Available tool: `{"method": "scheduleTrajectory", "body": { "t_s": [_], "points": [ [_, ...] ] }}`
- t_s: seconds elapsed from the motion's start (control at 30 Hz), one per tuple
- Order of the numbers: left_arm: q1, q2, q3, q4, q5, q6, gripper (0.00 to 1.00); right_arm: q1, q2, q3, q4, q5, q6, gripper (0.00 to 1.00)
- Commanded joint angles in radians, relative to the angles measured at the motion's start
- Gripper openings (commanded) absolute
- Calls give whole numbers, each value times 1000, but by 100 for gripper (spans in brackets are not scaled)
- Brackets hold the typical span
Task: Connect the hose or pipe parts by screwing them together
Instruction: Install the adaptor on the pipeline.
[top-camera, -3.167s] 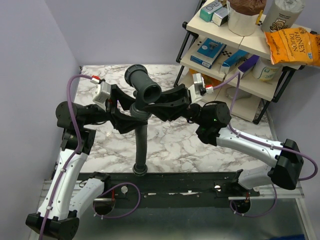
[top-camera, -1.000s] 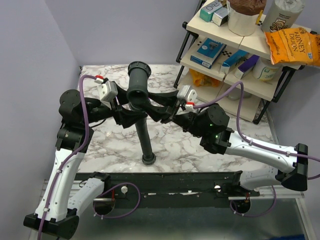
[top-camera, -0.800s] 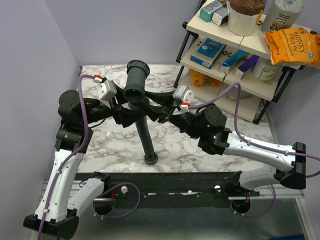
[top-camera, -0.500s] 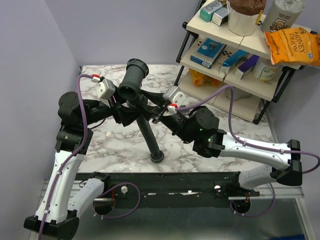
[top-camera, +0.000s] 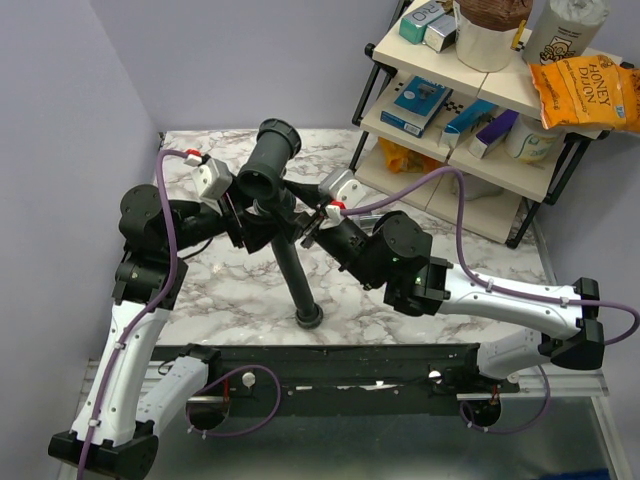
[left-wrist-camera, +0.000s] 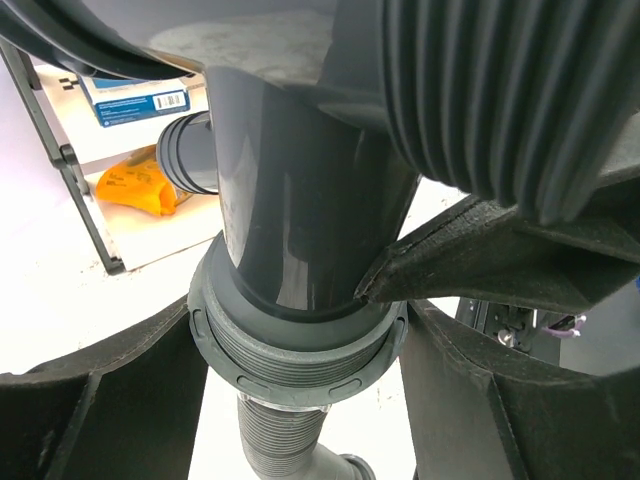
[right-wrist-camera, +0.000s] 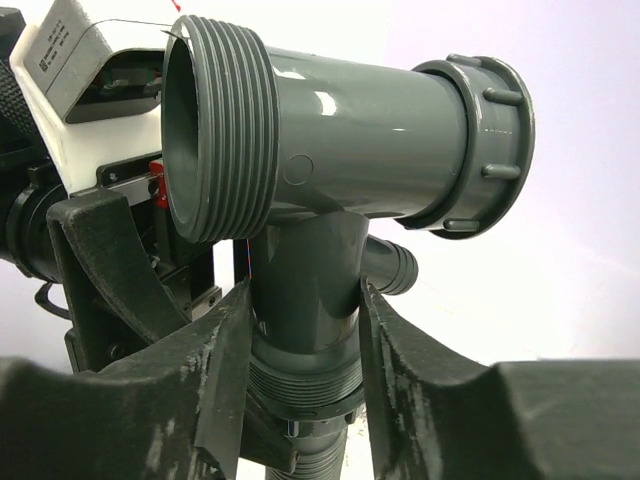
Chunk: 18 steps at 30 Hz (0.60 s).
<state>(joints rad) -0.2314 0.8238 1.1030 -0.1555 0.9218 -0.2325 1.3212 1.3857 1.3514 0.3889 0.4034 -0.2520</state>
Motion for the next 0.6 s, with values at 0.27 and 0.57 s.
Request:
{"method": "scheduleTrajectory", "body": {
  "t_s": [0.27, 0.57],
  "points": [
    [-14, -43, 23, 149, -5, -11, 0, 21, -17, 8, -203, -84, 69, 64],
    [-14, -51, 11, 172, -3, -18, 0, 21, -62, 104, -326, -132, 43, 65]
  ]
}}
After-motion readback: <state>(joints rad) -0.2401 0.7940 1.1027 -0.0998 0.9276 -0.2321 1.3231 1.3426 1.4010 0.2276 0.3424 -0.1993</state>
